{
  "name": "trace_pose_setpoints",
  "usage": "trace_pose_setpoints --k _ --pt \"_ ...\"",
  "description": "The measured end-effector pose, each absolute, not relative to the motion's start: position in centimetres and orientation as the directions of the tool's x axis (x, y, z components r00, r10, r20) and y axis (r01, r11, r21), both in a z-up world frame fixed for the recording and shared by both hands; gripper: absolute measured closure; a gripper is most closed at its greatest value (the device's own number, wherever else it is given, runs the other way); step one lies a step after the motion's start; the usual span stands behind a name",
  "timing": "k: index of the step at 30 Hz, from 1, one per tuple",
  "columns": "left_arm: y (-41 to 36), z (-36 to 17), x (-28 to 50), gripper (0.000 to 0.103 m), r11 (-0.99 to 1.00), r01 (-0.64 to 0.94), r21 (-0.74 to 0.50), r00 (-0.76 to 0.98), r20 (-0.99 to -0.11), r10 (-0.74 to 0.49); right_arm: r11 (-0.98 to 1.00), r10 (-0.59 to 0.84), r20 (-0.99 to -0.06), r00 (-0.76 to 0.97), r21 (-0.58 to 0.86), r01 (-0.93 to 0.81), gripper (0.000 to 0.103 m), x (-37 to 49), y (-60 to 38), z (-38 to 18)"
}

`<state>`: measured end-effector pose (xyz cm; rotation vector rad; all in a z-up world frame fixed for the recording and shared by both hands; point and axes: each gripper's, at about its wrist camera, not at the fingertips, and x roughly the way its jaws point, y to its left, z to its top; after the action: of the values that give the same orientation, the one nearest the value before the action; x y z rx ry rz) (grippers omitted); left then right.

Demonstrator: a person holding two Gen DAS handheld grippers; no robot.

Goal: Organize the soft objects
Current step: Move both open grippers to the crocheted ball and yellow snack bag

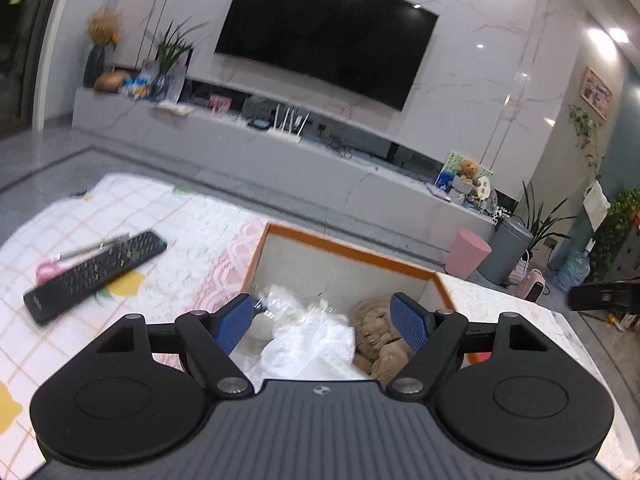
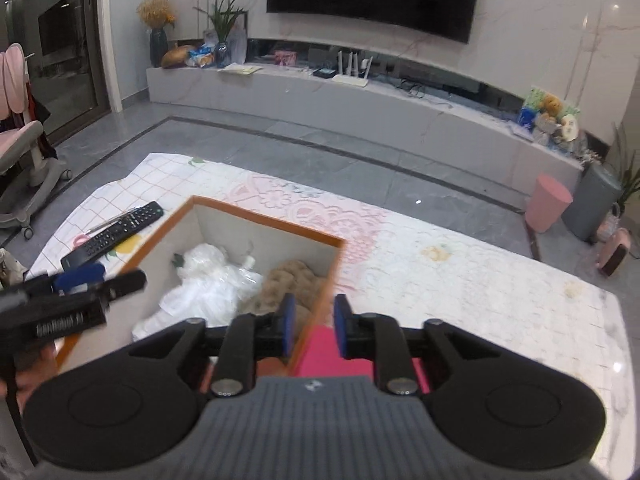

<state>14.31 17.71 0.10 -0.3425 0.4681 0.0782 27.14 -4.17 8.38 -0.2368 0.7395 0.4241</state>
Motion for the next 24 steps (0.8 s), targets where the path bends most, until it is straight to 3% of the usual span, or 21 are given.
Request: trace_pose_setpoints --k 6,9,15,21,24 --pt "14.8 2.3 13.5 0.011 0.943 -0.095 -0.318 0.905 -0.422 -0.051 0.945 0.204 -0.603 0.772 -0.084 -0.315 0.070 24.8 -10.5 8.8" --pt "12.5 3.1 13.1 0.011 0.964 -0.073 -0.257 0.910 -0.412 -0.041 0.969 0.186 -0.559 0.808 -0.032 -0.245 0.064 24.6 -13.6 8.3" --pt "6.4 3.8 13.2 0.011 0.993 -0.050 -0.112 0.925 -0.380 0.003 0.983 0.157 -0.575 0.803 0.013 -0.183 0.063 25.2 -18.8 6.1" --pt "1.3 3.4 14.2 0.011 0.987 -0.003 -0.159 0.917 -0.393 -0.061 0.995 0.090 -0.558 0.825 0.014 -0.099 0.055 25.0 -23.3 5.2" --pt "-1.1 2.4 14.9 0.011 0.974 0.068 -0.216 0.906 -0.396 -0.151 0.999 0.045 -0.557 0.829 0.011 -0.048 0.050 24.8 -25.7 4.6"
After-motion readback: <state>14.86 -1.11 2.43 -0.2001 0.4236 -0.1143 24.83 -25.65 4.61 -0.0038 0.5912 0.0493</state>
